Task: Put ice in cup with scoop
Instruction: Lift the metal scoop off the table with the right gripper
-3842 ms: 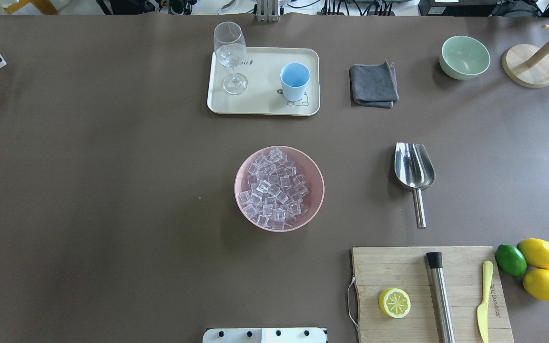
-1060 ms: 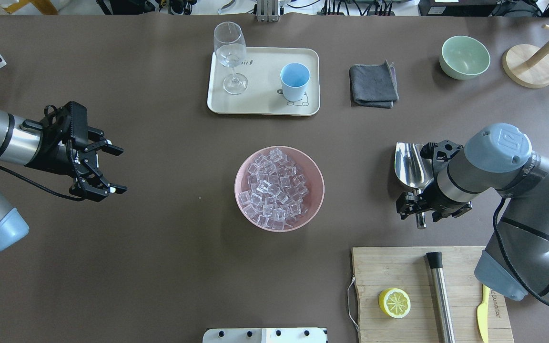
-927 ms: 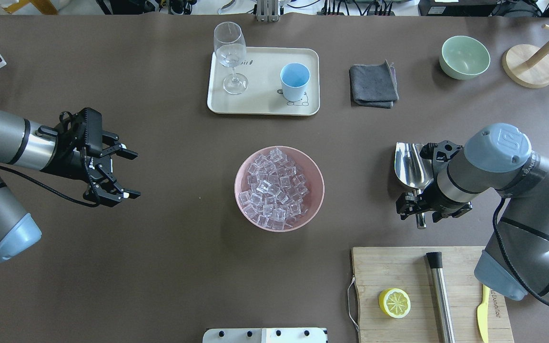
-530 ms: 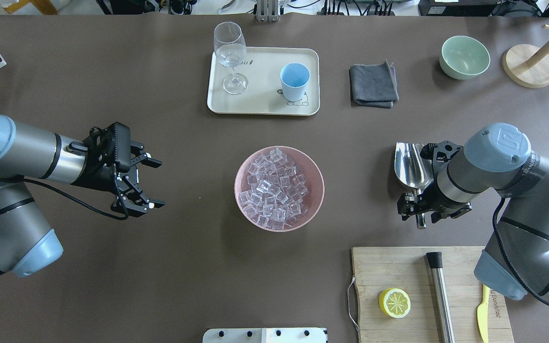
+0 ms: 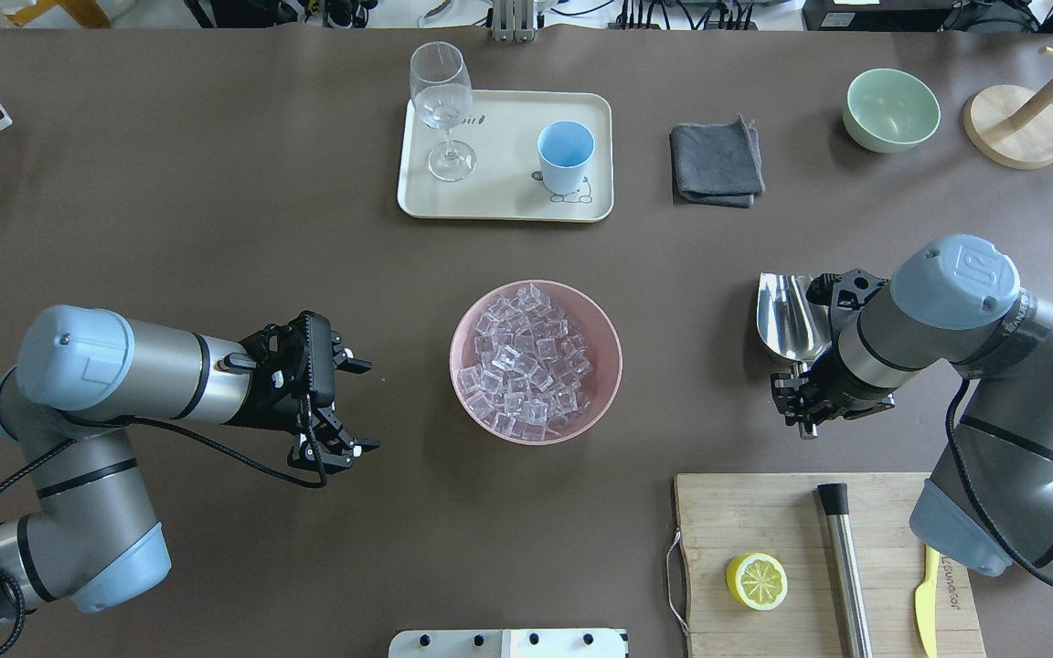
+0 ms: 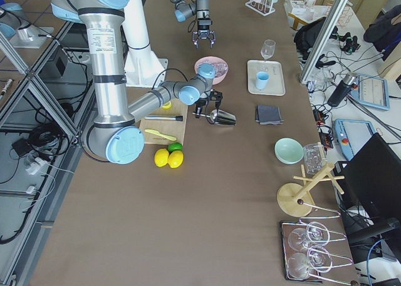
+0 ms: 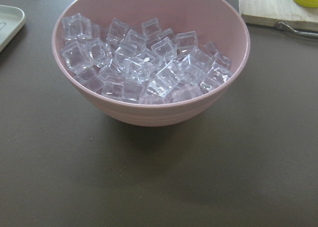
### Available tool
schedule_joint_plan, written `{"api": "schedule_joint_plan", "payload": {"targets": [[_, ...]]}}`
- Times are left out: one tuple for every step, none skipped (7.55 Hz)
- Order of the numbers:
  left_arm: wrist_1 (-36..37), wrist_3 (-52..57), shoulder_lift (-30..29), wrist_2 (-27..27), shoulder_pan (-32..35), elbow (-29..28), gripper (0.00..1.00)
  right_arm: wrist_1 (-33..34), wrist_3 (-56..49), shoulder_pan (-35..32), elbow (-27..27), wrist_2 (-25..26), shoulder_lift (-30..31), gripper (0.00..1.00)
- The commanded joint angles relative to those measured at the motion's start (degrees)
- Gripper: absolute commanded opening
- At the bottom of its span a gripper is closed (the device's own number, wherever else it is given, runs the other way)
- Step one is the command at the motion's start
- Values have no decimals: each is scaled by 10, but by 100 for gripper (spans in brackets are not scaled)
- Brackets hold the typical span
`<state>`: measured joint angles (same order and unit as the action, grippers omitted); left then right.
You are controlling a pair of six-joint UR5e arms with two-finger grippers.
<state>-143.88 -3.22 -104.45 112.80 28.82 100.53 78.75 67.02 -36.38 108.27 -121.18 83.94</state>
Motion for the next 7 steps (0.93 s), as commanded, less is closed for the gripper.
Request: {"api": "schedule_joint_plan", "payload": {"targets": [[-9,-2,-10,-58,1,-16,98,0,0,-1,2,0,2,0],[-44,-2,-21,-61,12,-37,98,0,-1,-7,4,0,3,0],[-60,-1,-47,-62,14,-72,98,2,-8,-18,13,-3,7,0],[-85,-1,-65,-62,13,-102,98,8,-9,-31,31,-7,7,0],[-87,0,-65,-57,13,-101,98,37,-22,-53,59,-2,7,0],[-88,0,-62,-51,13,-97,98,70,-121,-81,69,-5,4,0],[-91,0,-64,-48,12,-98,98,97,-197,-90,76,1,1,0]]}}
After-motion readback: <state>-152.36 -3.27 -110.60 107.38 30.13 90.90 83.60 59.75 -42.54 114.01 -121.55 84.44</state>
